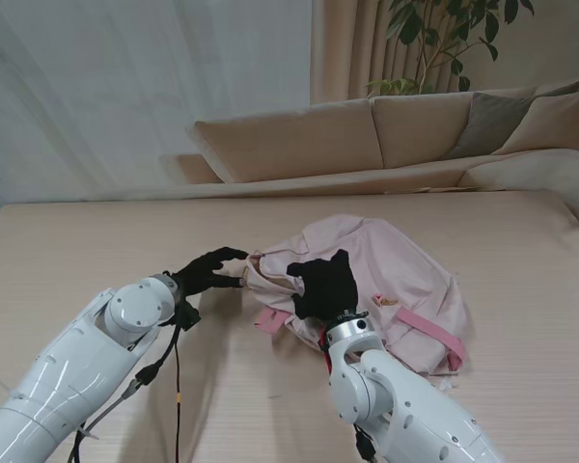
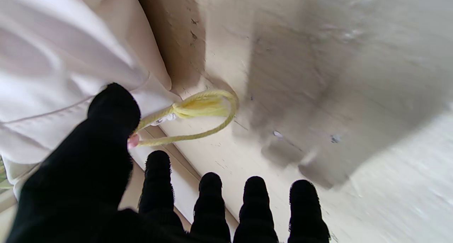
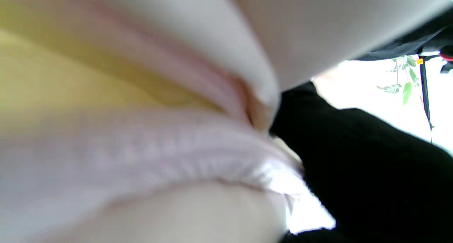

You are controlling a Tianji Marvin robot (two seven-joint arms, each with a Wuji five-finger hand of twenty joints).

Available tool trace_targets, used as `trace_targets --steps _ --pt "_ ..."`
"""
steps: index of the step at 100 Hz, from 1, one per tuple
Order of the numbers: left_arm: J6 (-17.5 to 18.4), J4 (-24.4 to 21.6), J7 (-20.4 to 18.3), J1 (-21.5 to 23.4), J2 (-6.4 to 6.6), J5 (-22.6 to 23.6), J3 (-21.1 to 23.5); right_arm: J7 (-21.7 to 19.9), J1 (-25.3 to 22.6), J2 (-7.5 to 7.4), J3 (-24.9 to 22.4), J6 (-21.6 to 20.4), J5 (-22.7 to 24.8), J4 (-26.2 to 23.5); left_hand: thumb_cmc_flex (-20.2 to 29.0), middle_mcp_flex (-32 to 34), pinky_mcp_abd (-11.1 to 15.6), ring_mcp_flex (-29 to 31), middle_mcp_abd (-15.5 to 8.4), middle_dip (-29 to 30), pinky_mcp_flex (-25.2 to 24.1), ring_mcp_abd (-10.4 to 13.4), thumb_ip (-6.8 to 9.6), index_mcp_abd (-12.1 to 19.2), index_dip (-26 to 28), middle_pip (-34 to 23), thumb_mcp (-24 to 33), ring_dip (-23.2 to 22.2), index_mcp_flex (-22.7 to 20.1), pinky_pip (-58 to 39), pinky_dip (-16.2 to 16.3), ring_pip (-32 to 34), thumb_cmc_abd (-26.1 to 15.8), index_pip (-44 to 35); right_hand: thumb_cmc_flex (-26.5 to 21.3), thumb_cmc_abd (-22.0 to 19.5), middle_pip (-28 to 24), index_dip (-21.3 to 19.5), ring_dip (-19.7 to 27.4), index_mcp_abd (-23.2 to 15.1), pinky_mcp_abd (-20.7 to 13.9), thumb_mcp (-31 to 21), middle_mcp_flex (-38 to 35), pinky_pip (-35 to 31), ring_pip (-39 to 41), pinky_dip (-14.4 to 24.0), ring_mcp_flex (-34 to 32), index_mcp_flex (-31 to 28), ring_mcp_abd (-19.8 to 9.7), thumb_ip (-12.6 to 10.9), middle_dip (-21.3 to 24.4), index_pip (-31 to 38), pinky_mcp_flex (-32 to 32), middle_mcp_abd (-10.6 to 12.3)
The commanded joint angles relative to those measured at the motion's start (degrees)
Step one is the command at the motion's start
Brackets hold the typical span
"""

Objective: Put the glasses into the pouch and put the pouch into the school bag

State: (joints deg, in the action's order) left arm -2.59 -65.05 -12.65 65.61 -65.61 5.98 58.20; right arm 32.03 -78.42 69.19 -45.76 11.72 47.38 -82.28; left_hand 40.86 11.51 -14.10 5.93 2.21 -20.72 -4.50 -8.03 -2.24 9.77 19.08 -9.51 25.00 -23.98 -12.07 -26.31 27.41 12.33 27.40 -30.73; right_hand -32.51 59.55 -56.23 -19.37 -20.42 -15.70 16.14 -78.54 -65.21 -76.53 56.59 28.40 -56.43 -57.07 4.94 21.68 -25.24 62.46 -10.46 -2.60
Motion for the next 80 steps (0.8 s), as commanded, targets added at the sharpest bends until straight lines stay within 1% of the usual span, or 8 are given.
trace_targets --steps 1,19,31,38,41,49,62,80 --pt "0.27 0.68 -0.99 -1.05 -0.68 0.20 -0.56 -0.49 -0.12 0.20 -0.15 -0.53 -0.08 -0.57 -0.74 -2.40 -0.08 -1.89 -2.16 0.53 -0.72 2.41 -0.64 1.42 -1.00 1.82 0.32 0.96 -0.37 3.62 1.71 -2.25 1.95 0.34 -4.96 -3.60 -1.07 -3.34 -0.34 -5.45 -0.38 -6.50 -1.07 -1.61 1.49 0.85 -1.89 -5.08 -0.45 -2.59 -0.77 3.17 1.08 -1.11" --pt "0.20 4.33 0.28 -3.06 -1.99 -1.52 -2.87 0.20 -0.18 0.23 -0.05 -1.40 0.02 -0.34 0.05 -2.55 -0.06 -1.91 -2.32 -0.31 -0.99 2.65 -0.54 0.59 -0.33 2.08 1.21 0.73 -3.27 4.50 2.59 -2.40 1.93 -1.12 -4.96 -3.60 -0.99 -3.50 -0.37 -5.29 -0.38 -6.48 -1.07 -1.74 1.61 0.92 -1.97 -5.02 -0.50 -2.59 -0.85 3.23 0.93 -1.09" --pt "0.14 5.16 -0.01 -3.57 -2.26 -2.38 -3.76 0.49 -0.04 0.34 0.00 -1.46 -0.11 0.02 -0.59 -1.78 -0.20 -1.78 -2.30 -2.02 -0.91 2.71 -0.80 -0.74 4.77 0.30 2.13 0.17 -11.99 6.27 4.40 -1.99 1.53 -6.58 -4.96 -3.61 -0.96 -3.54 -0.36 -5.29 -0.55 -6.49 -0.98 -1.84 1.62 0.98 -1.90 -4.98 -0.45 -2.60 -0.94 3.21 0.93 -1.09" --pt "0.28 5.78 -0.20 -3.89 -2.40 -2.69 -4.14 0.64 0.10 0.46 0.00 -1.35 -0.36 0.23 0.07 -0.90 -0.24 -1.56 -2.40 -2.69 -0.70 2.82 -1.10 0.99 14.24 -3.25 3.41 -0.04 -15.75 7.81 5.58 -1.21 1.69 -12.23 -4.96 -3.60 -0.98 -3.57 -0.40 -5.27 -0.53 -6.48 -0.85 -1.86 1.68 1.01 -1.88 -4.88 -0.44 -2.59 -1.00 3.19 0.99 -1.16" --pt "0.09 5.87 -0.20 -3.91 -2.49 -2.96 -4.16 0.70 0.18 0.49 0.02 -1.26 -0.41 0.37 1.75 -0.48 -0.26 -1.50 -2.45 -3.02 -0.75 2.83 -2.19 2.25 17.45 -4.65 1.79 -0.11 -17.14 8.20 5.59 -0.97 2.33 -14.47 -4.94 -3.58 -1.01 -3.59 -0.41 -5.26 -0.58 -6.46 -0.81 -1.87 1.71 1.02 -1.87 -4.87 -0.51 -2.58 -1.04 3.19 1.03 -1.18" --pt "-0.12 5.86 0.02 -3.73 -2.58 -3.22 -4.07 0.94 0.31 0.55 -0.01 -1.08 -0.44 0.71 8.04 1.57 -0.28 -1.31 -2.44 -2.90 -0.88 2.82 -0.74 4.47 25.27 -8.55 -7.67 -0.17 -21.76 9.35 6.36 -0.19 2.29 -20.78 -4.99 -3.60 -1.06 -3.62 -0.49 -5.26 -0.59 -6.49 -0.73 -1.92 1.77 1.05 -1.64 -4.87 -0.32 -2.60 -1.09 3.18 1.11 -1.20" --pt "-0.59 4.73 -0.09 -2.85 -2.13 -2.32 -3.36 1.14 0.36 0.55 -0.12 -1.03 -0.42 1.04 8.16 5.46 -0.39 -0.95 -2.73 -2.62 -0.90 2.70 0.08 4.46 31.83 -10.11 -10.73 0.02 -26.72 10.10 6.65 0.55 1.26 -25.35 -5.02 -3.57 -1.09 -3.66 -0.53 -5.22 -0.58 -6.48 -0.72 -1.98 1.82 1.10 -1.53 -4.80 -0.32 -2.60 -1.07 3.16 1.17 -1.18" --pt "-1.54 3.33 -1.79 -1.53 -1.68 -3.67 -2.13 1.42 0.34 0.60 -0.15 -0.72 -0.34 1.19 9.73 6.72 0.21 -1.13 -3.00 -1.73 -1.29 3.03 0.50 3.31 28.97 -9.63 -15.33 0.49 -30.37 14.18 7.35 0.04 -4.57 -23.37 -5.00 -3.59 -1.07 -3.70 -0.52 -5.23 -0.64 -6.47 -0.67 -2.09 1.81 1.16 -1.51 -4.79 -0.34 -2.61 -1.00 3.15 1.13 -1.16"
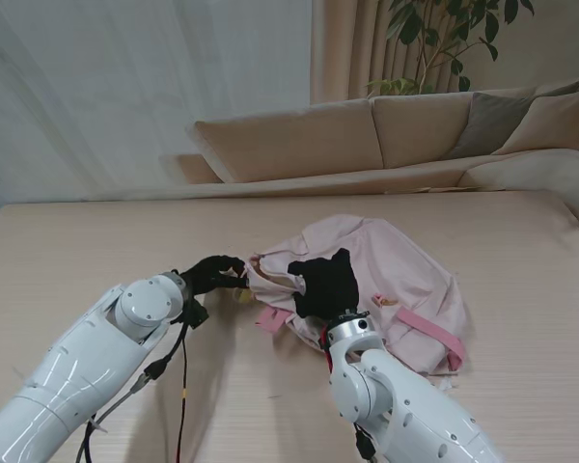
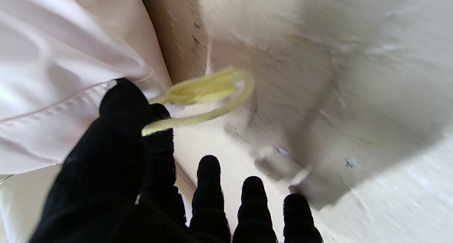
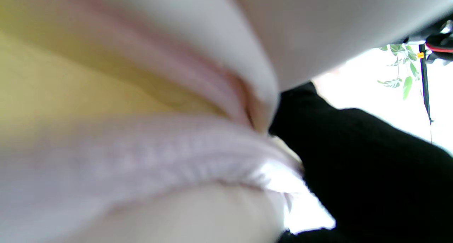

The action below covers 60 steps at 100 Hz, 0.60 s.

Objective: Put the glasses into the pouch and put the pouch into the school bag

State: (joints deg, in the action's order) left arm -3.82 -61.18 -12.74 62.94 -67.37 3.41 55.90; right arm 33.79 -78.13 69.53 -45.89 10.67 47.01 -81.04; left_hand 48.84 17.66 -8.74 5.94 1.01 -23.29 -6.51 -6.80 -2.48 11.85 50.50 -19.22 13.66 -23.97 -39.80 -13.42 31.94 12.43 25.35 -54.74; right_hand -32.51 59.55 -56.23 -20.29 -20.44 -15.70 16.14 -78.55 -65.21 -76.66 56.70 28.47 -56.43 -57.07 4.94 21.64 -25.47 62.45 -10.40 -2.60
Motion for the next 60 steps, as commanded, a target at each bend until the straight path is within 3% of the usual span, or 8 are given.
trace_targets --steps 1,11,32,54,60 --pt "-0.36 -0.71 -1.76 1.29 0.11 -1.20 0.25 -0.30 0.06 0.27 -0.01 0.35 0.03 -0.03 1.98 0.64 -5.10 -1.14 -1.92 0.93 0.68 1.94 0.78 1.19 -2.94 0.12 -4.24 0.50 -2.92 1.60 2.92 -0.09 -2.99 0.84 -5.00 -3.58 -1.09 -2.77 -0.51 -5.23 -0.65 -6.46 -0.67 -1.97 1.70 1.09 -1.49 -4.79 -0.34 -2.56 -0.78 3.16 1.06 -1.17" --pt "-0.54 -2.80 -1.84 3.28 0.59 -0.91 1.21 0.26 0.73 0.55 0.40 0.93 -0.08 0.80 3.80 0.53 -4.91 -1.24 -2.39 1.96 0.86 2.28 0.82 0.88 -7.95 0.74 -4.84 0.76 -4.39 4.27 2.83 -0.56 -5.45 3.55 -4.90 -3.63 -1.20 -2.82 -0.65 -5.19 -0.89 -6.46 -0.42 -2.22 1.87 1.21 -1.36 -4.46 -0.38 -2.54 -0.80 3.16 0.91 -1.24" --pt "-2.47 -9.38 -0.66 9.68 1.49 0.21 5.12 2.89 4.17 2.23 2.49 3.05 -1.78 5.56 5.12 -1.24 -4.73 -1.53 -0.83 2.46 1.05 2.55 1.02 -3.42 -8.10 0.65 -4.07 1.10 -2.44 6.38 1.21 -1.76 -6.03 1.69 -5.07 -3.56 -4.43 -1.71 -2.57 -4.31 -1.66 -6.46 2.33 -3.34 4.61 1.87 1.43 -2.06 0.27 -2.57 0.33 5.15 1.96 -2.38" --pt "-5.57 -16.88 5.38 16.83 0.24 -3.92 9.51 4.09 6.22 3.82 4.78 5.32 -3.57 8.56 4.91 -1.48 -4.63 -1.73 0.29 2.49 1.12 2.73 0.82 -6.60 -6.63 0.20 -3.39 0.93 -2.59 7.16 0.17 -2.13 -6.31 -0.07 -5.37 -3.44 -7.32 1.17 -3.23 -3.14 -2.30 -6.42 3.90 -4.33 6.12 2.41 2.89 -0.45 0.55 -2.65 2.53 7.74 2.02 -2.89" --pt "-5.71 -18.63 6.08 18.57 0.15 -4.69 10.19 4.02 6.64 4.18 5.51 5.72 -4.09 9.13 4.78 -1.62 -4.47 -1.76 0.39 2.63 1.47 2.77 0.61 -6.56 -6.40 0.02 -3.08 0.75 -2.65 8.20 -1.43 -2.39 -6.29 -0.11 -5.45 -3.44 -8.07 2.88 -3.38 -3.07 -2.33 -6.37 4.21 -4.53 6.46 2.53 3.19 -0.05 0.59 -2.70 3.31 8.95 1.96 -3.02"
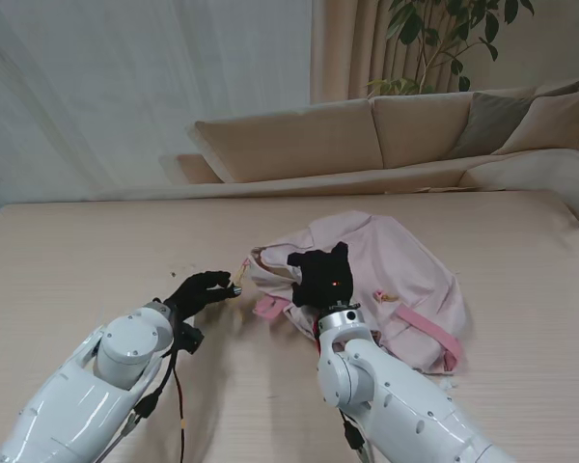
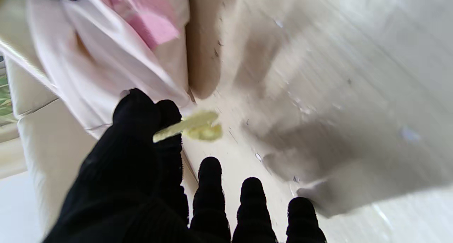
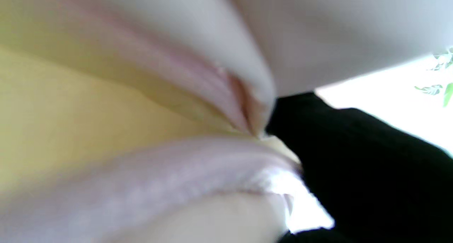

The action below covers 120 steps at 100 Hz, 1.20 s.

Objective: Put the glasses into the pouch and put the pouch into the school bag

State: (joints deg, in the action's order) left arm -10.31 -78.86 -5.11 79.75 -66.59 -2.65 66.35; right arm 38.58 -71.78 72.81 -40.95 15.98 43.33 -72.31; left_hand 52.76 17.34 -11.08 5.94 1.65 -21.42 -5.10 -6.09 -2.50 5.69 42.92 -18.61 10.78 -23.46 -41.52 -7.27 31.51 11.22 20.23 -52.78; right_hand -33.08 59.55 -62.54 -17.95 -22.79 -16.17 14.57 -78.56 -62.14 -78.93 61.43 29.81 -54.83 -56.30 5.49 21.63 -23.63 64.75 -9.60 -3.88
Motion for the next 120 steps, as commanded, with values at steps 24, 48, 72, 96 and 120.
trace_targets --steps 24,48,72,96,120 --pt "3.00 -5.04 0.84 6.31 -0.60 1.74 0.90 -1.11 2.87 2.36 3.65 1.94 -1.77 3.41 -0.20 -1.10 -2.20 -1.76 -0.54 1.78 0.60 2.27 0.33 0.81 0.20 -0.29 -0.56 0.53 -2.53 4.29 -6.06 -1.96 -1.21 -1.36 -4.63 -3.54 -1.75 1.34 -0.94 -2.62 -0.99 -6.37 1.14 -2.44 1.67 1.29 1.54 -0.65 -0.19 -2.65 2.07 6.75 0.84 -1.66" --pt "4.16 -5.29 2.62 7.59 -0.16 7.71 0.54 -8.06 3.20 0.34 6.03 -2.25 -1.03 2.86 -5.13 1.51 -2.63 -1.45 0.02 1.64 0.58 1.79 0.08 -0.88 5.36 -1.00 -0.82 0.34 -7.37 3.80 -7.76 -0.65 -3.87 -4.78 4.25 -4.13 2.13 1.36 -5.27 -1.93 -1.84 -3.71 9.58 0.57 -4.56 -0.45 8.22 8.82 -2.98 0.38 1.26 2.37 5.82 0.21" --pt "2.18 -6.93 4.52 9.34 -0.51 8.06 1.21 -17.52 0.94 -2.72 2.70 -10.81 -3.60 -3.22 -9.55 2.80 -2.74 -1.15 0.74 1.19 0.15 1.26 -0.51 -3.16 12.09 -1.65 4.80 0.00 -10.33 1.99 -5.86 0.81 -4.50 -6.86 31.12 -14.20 8.47 -7.17 -5.82 7.27 -3.90 10.68 37.12 15.60 -13.87 -8.38 29.36 32.11 -3.67 -10.06 -2.06 -14.27 14.82 1.23" --pt "2.13 -8.46 4.83 10.63 -0.10 11.14 1.07 -16.90 6.33 -1.65 2.07 -16.68 -6.42 0.04 -10.49 3.24 -2.77 -0.91 1.13 1.07 0.05 0.83 -0.31 -3.03 13.84 -1.97 6.47 -0.40 -10.51 1.18 -4.48 2.01 -4.53 -8.09 21.51 -22.56 11.14 -4.64 -4.13 4.89 -4.89 14.69 37.07 18.75 -17.53 -3.41 31.07 33.24 -5.87 -13.11 -0.86 -14.65 14.56 3.59" --pt "3.51 -9.52 4.75 11.43 0.67 16.12 1.05 -19.75 17.96 0.88 10.02 -18.73 -8.20 13.10 -10.98 3.25 -3.06 -0.85 1.08 1.07 0.23 0.59 -0.52 -2.18 14.43 -1.94 6.91 -0.47 -10.17 0.27 -3.00 2.58 -4.49 -7.75 11.35 -17.35 18.96 0.13 0.72 -5.05 -6.14 1.32 44.80 19.19 -27.77 -6.30 35.98 41.85 -11.00 -12.59 2.32 -18.30 14.33 12.27"
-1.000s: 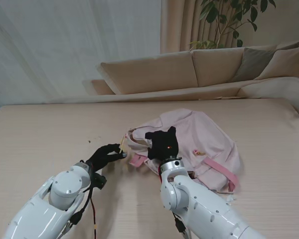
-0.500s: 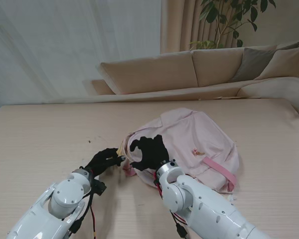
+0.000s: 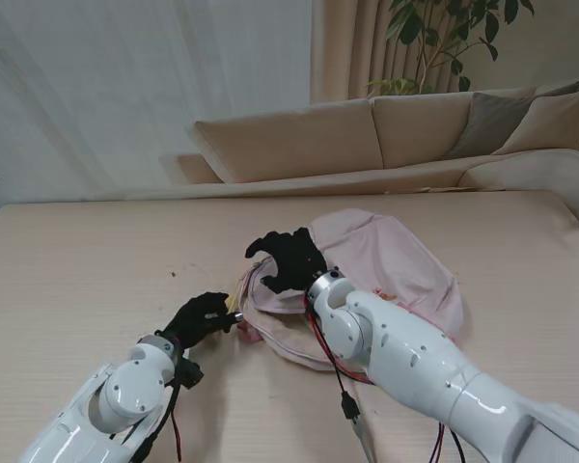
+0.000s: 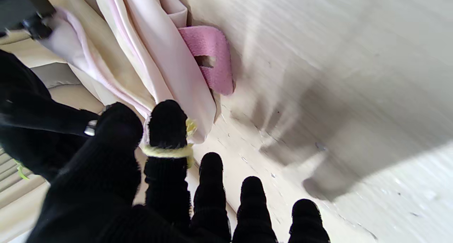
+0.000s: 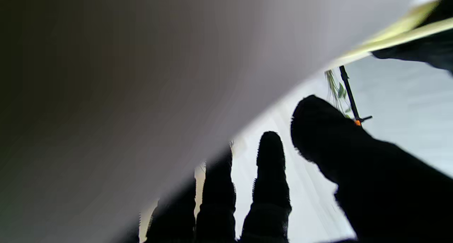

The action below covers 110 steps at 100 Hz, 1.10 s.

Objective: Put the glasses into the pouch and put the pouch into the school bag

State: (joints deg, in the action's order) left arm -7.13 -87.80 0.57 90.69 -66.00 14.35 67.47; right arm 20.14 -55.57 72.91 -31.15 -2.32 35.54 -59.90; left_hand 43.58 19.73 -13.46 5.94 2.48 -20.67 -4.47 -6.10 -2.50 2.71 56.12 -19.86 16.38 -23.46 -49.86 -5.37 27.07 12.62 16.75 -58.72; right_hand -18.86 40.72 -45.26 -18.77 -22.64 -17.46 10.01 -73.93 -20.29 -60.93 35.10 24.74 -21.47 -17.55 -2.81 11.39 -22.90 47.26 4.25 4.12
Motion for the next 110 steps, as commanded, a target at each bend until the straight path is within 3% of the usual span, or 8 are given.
trace_targets --steps 1,15,38,53,67,74,90,110 --pt "0.32 -0.59 -0.94 0.49 0.07 -0.84 -0.07 -1.30 2.09 0.94 0.53 -0.55 -0.49 1.15 -1.82 0.85 -0.67 -0.84 0.26 0.32 -0.37 0.61 -0.53 0.83 1.24 -0.67 1.31 -0.47 -1.81 -1.66 1.48 1.19 -1.03 -1.80 -3.17 1.65 1.77 0.98 0.62 -4.14 -1.59 -3.53 2.94 1.21 -1.56 -1.29 2.64 3.20 -2.89 -2.39 1.64 -0.80 0.48 4.59" --pt "0.21 -0.40 -1.04 0.19 0.11 -0.57 -0.19 -2.50 5.92 2.62 4.47 -1.66 -1.29 5.86 -1.85 0.79 -0.71 -0.88 0.36 0.33 -0.34 0.56 -0.66 0.99 1.35 -0.61 1.39 -0.41 -1.55 -1.87 2.03 1.24 -0.93 -1.57 -5.59 5.15 4.22 1.85 2.00 -8.36 -1.69 -5.94 3.87 2.44 -4.29 -3.12 3.36 4.01 -4.30 -2.37 2.66 -1.29 0.52 6.78" --pt "0.68 0.01 -1.37 -0.29 0.24 -0.07 -0.49 -8.09 9.76 4.30 9.43 -4.05 -3.30 8.92 -1.77 0.61 -0.78 -0.90 0.19 0.31 -0.21 0.55 -0.83 1.58 1.48 -0.56 1.21 -0.33 -1.22 -2.01 2.70 1.24 -1.02 -1.40 -6.59 10.47 6.16 4.37 3.79 -8.11 -2.18 -7.25 7.51 4.91 -7.84 -5.49 5.65 6.12 -5.81 -1.68 3.57 -5.47 0.81 7.44" --pt "1.15 -0.38 -1.38 0.22 0.43 1.03 0.04 -10.90 11.77 5.34 11.94 -3.92 -4.11 10.29 -1.65 0.70 -0.89 -0.87 0.09 0.33 -0.05 0.52 -0.87 1.79 1.47 -0.53 1.05 -0.32 -1.13 -2.06 2.99 1.29 -1.07 -1.27 -4.51 12.88 6.07 4.83 4.01 -7.88 -2.05 -5.23 8.59 5.78 -8.20 -6.08 5.87 7.78 -5.21 -0.87 3.62 -6.00 0.79 6.15" --pt "1.28 -0.64 -1.42 0.49 0.53 1.56 0.46 -13.26 14.10 6.57 14.48 -4.15 -4.21 12.98 -1.44 0.64 -0.86 -0.90 -0.07 0.33 -0.08 0.50 -0.89 1.81 1.42 -0.47 0.90 -0.27 -1.11 -1.99 3.19 1.25 -1.02 -1.15 -4.39 11.59 5.81 5.11 4.09 -7.93 -2.09 -4.28 8.47 6.31 -8.32 -6.33 6.24 7.59 -5.32 -0.79 3.63 -5.92 0.92 6.56" --pt "1.41 -0.59 -1.57 0.50 0.67 2.40 0.54 -13.40 14.44 6.65 14.81 -4.20 -4.07 13.17 -1.43 0.64 -0.93 -0.89 0.00 0.34 0.05 0.54 -0.89 1.99 1.43 -0.46 0.81 -0.27 -1.01 -2.00 3.28 1.28 -1.12 -1.09 -4.19 11.43 5.23 5.13 3.97 -8.08 -2.01 -3.70 7.05 6.74 -7.97 -6.48 5.72 6.44 -4.94 -0.87 3.49 -5.59 0.86 5.63" --pt "1.61 -0.10 -1.73 0.03 0.79 3.24 0.41 -15.60 13.98 4.43 13.69 -4.81 -3.68 8.93 -1.39 0.70 -0.94 -0.89 -0.08 0.32 0.12 0.43 -0.91 2.24 1.38 -0.48 0.49 -0.23 -0.89 -1.94 3.45 1.25 -1.05 -0.96 0.89 9.35 4.39 5.47 3.97 -7.81 -1.70 -1.06 8.84 8.26 -7.95 -6.72 6.08 8.43 -3.99 -0.15 3.12 -6.81 1.17 2.30" --pt "1.71 0.86 -2.14 -0.82 0.79 2.82 -0.04 -15.83 10.76 1.51 8.70 -4.06 -3.92 1.39 -1.15 0.68 -0.94 -0.91 -0.10 0.31 0.13 0.46 -0.83 2.12 1.38 -0.47 0.33 -0.21 -0.77 -1.83 3.55 1.29 -1.15 -0.96 5.45 4.36 4.28 4.50 4.05 -7.81 -1.10 3.31 9.00 9.55 -7.96 -5.48 5.47 9.18 -3.08 0.18 3.38 -6.06 1.24 1.13"
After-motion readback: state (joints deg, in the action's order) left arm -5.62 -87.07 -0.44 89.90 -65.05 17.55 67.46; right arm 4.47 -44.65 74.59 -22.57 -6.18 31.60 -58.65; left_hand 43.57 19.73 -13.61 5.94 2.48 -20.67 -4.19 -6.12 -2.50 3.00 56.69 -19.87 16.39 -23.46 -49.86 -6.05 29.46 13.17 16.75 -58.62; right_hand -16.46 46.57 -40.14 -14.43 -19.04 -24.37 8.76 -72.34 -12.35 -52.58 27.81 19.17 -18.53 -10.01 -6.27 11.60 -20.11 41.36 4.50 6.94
